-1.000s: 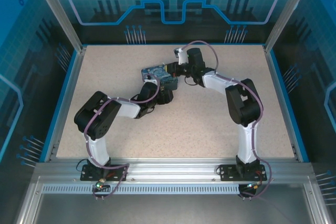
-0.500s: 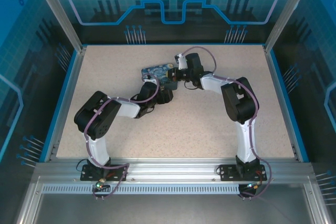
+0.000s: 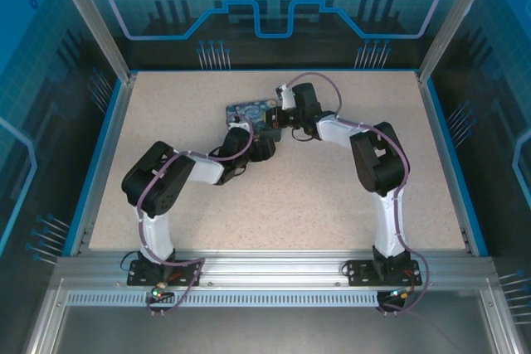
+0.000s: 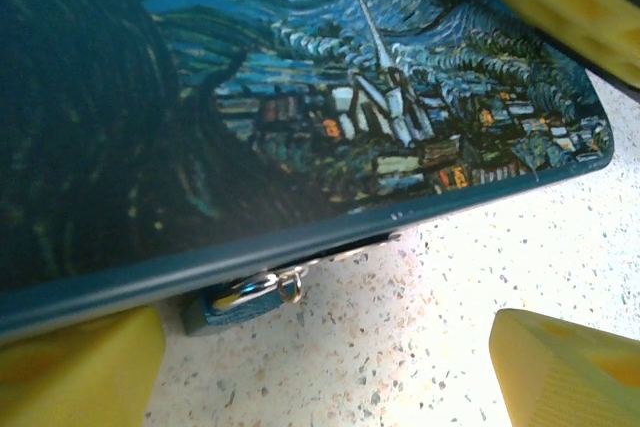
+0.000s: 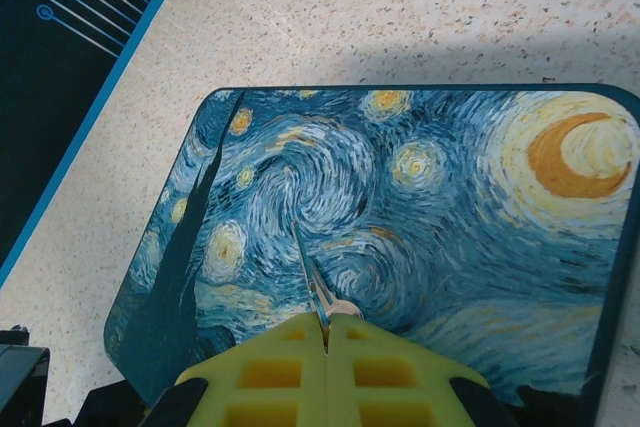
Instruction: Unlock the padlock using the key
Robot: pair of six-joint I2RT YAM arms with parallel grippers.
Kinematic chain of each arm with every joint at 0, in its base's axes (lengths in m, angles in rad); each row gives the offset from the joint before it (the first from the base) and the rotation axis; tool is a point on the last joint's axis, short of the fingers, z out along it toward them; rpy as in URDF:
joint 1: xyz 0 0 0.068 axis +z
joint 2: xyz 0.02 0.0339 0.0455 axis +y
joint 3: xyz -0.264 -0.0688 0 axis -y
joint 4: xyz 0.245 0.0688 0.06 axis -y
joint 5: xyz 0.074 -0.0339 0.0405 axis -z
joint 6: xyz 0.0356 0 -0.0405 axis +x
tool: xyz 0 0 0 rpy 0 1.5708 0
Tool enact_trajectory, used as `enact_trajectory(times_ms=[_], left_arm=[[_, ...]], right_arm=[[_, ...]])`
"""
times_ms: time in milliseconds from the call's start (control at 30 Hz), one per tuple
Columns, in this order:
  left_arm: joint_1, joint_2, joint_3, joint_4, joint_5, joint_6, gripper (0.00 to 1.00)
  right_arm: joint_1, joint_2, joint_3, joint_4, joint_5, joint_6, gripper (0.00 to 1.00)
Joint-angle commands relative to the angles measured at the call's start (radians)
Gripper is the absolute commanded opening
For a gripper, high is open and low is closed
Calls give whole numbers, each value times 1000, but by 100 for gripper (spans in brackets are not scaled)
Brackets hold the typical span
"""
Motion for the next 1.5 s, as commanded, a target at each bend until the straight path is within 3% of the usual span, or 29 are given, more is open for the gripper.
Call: enact_trajectory(times_ms=[0,567,1133,1467], left_arm=[[7,63,24,65,77,-4,85],[-20,77,7,226,145,-5,73],[-8,68,-55,346,-30,-146,55],[1,76,-54,416,-7,-206,50]], right_arm=[[9,23,-27,-132,36,-18,0],[11,12,-38,-121,36,-19,0],[17,11,-43,-105,28,-18,0],[18,9,-47,-105,32,-23,0]])
